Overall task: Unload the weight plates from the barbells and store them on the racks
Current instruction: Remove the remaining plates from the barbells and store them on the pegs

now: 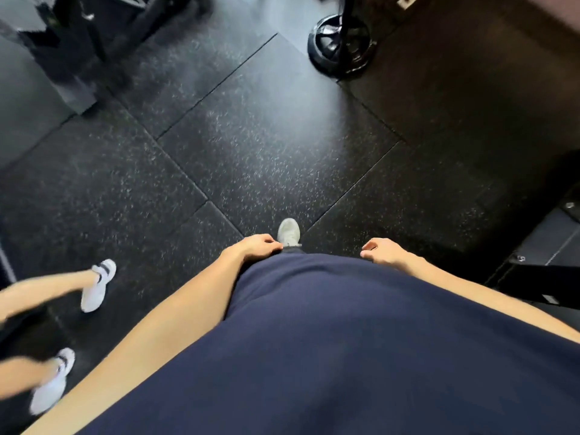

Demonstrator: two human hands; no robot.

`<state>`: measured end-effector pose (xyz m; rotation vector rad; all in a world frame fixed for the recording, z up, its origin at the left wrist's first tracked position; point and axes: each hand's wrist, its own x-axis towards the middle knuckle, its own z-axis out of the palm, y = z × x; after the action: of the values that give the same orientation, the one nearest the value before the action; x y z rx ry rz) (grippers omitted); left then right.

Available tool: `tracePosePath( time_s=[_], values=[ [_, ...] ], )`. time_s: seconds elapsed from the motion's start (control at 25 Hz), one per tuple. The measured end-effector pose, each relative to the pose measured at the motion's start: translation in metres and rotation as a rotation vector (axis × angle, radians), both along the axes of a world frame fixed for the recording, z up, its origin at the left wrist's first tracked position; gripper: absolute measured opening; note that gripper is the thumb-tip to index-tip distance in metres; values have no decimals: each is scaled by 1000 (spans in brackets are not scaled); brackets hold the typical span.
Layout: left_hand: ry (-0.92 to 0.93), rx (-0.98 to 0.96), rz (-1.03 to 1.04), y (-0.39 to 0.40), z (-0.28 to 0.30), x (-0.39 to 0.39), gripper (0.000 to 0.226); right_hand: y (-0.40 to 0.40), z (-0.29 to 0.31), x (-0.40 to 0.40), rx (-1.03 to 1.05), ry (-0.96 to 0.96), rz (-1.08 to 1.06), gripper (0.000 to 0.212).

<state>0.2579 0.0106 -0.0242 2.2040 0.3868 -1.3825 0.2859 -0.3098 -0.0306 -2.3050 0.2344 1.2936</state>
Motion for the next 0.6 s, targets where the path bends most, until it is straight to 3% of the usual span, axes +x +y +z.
tracePosePath(
  time_s=[0.32, 0.6],
  values=[
    [-26, 7, -390, 3, 19, 284, 46, 11, 23, 185, 23, -83, -390, 24],
    [-66, 45, -558, -71, 6, 487, 45, -44, -3, 348, 10, -9, -510, 25]
  ],
)
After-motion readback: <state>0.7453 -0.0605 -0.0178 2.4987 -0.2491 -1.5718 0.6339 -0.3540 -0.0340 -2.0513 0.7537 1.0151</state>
